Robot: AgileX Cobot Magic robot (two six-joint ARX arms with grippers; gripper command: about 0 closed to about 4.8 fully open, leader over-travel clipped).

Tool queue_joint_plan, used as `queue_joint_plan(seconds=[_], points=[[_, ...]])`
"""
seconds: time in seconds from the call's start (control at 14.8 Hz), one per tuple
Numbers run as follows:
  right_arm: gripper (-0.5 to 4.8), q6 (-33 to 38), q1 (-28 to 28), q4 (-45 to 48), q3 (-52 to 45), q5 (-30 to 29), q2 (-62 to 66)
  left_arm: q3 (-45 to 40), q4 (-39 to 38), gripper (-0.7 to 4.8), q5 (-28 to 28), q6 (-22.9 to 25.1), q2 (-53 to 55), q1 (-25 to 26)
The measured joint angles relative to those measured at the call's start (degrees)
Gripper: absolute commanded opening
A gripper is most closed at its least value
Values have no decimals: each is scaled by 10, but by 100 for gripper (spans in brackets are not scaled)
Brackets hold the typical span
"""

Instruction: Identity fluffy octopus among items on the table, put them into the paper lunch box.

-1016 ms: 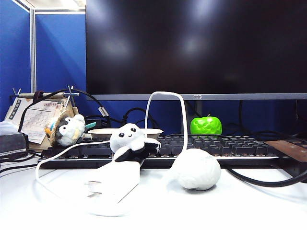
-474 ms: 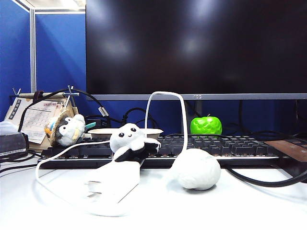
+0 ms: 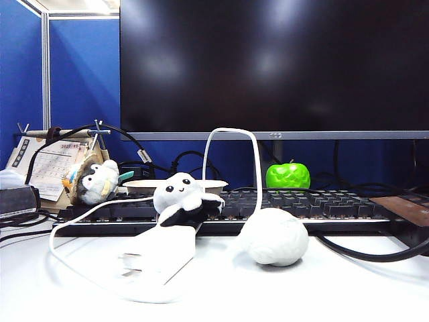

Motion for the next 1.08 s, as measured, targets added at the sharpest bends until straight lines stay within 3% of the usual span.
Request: queue_joint_plan(seconds=[0.14, 0.27, 0.41, 0.68, 0.88, 1.08], points=[[-1, 35, 0, -3, 12, -32, 0, 6, -2, -4, 16, -57, 0, 0], [-1, 38, 0, -1, 68, -45, 0, 42, 19, -4, 31, -71, 0, 0], [-1, 38, 0, 1, 124, -44, 0, 102, 49, -5, 29, -73, 0, 0], [-1, 36, 0, -50, 317, -44, 37, 261, 29, -5, 0, -72, 21, 0], [-1, 9, 0, -108, 451, -45, 127, 382, 20, -5, -3, -68, 113, 0], [-1, -67, 0, -216, 572, -61, 227, 482, 16, -5, 13, -26, 256, 0]])
